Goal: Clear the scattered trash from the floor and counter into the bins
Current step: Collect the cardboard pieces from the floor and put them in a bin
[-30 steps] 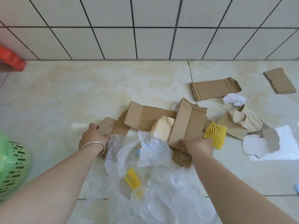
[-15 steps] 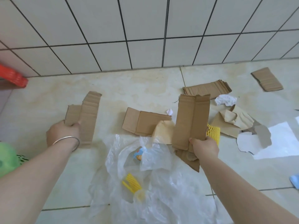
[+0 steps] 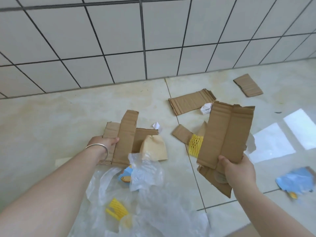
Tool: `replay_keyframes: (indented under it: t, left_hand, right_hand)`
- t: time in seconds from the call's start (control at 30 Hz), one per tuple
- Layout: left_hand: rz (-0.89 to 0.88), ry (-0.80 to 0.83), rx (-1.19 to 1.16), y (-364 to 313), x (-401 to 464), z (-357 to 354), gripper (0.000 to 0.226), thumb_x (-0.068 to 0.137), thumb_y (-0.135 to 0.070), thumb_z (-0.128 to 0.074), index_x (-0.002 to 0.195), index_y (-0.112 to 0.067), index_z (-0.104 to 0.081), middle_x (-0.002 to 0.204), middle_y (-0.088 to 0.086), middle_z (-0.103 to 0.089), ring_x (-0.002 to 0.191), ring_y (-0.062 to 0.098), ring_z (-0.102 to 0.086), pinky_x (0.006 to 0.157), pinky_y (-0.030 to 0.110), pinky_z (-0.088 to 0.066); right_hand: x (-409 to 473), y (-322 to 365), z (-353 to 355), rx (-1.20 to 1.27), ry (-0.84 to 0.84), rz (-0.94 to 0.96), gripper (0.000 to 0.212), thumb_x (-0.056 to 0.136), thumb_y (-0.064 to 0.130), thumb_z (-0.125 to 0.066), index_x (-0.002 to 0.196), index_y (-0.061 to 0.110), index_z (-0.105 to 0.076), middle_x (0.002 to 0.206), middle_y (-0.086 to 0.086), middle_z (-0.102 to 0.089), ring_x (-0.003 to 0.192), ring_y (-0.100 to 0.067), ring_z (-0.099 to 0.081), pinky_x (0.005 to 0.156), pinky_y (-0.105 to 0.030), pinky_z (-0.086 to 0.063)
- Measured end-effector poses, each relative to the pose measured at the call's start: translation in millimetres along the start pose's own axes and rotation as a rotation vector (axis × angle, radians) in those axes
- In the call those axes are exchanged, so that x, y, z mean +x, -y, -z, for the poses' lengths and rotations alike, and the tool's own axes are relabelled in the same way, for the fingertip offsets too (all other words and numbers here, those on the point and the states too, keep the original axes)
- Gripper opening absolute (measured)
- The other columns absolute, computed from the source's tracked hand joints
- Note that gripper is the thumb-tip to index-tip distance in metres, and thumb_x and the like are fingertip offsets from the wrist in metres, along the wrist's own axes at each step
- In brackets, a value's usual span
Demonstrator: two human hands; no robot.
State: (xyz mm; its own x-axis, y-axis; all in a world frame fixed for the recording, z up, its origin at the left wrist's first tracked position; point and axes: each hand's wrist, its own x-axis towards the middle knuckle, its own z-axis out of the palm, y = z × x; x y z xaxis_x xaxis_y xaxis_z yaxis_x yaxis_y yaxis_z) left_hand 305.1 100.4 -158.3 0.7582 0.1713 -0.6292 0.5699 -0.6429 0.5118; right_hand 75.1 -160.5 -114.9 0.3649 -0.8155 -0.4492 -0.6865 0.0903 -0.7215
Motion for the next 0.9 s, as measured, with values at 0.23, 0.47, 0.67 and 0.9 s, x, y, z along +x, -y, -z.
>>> replay_keyframes:
  t: [0.23,0.47,0.67,0.9]
  left_hand:
    - [-0.016,-0.150,0.123,-7.2,6.4,-6.1,0.050,0.077,-0.036,-0.072,0.110,0.000,-0.066,0.119,0.022,-0.063,0.110,0.038,-0.058,0.096,0.041,-0.045]
    - [-0.289,-0.541,0.146,-42.4,-15.1,26.3,0.040,0.081,-0.037,-0.062,0.103,-0.003,-0.068,0.108,0.027,-0.067,0.105,0.043,-0.060,0.090,0.043,-0.047]
    - [-0.443,-0.549,-0.312,-78.3,-51.4,30.8,0.047,0.074,-0.031,-0.072,0.113,-0.023,-0.048,0.109,0.010,-0.065,0.095,0.025,-0.061,0.084,0.027,-0.045]
    - [-0.224,0.131,-0.200,-86.3,-75.8,-47.2,0.026,0.076,-0.028,-0.074,0.097,-0.014,-0.067,0.093,0.007,-0.068,0.085,0.025,-0.065,0.089,0.036,-0.053]
  right_hand:
    - [8.0,-25.7,23.3,0.037,-0.072,-0.072,0.016,0.085,0.020,-0.061,0.099,0.020,-0.054,0.094,-0.003,-0.062,0.098,-0.031,-0.057,0.089,-0.044,-0.048]
    - [17.8,-21.5,33.3,0.140,-0.148,-0.080,0.023,0.086,0.020,-0.061,0.108,0.019,-0.054,0.096,-0.002,-0.057,0.091,-0.025,-0.052,0.081,-0.033,-0.043]
    - [28.8,-9.7,42.4,0.309,-0.136,-0.124,0.024,0.083,0.017,-0.065,0.107,0.019,-0.059,0.100,-0.002,-0.061,0.090,-0.024,-0.056,0.083,-0.034,-0.045]
    - [58.9,5.8,57.4,0.338,-0.156,-0.117,0.028,0.083,0.031,-0.065,0.109,0.019,-0.063,0.103,-0.001,-0.063,0.093,-0.023,-0.058,0.086,-0.033,-0.046]
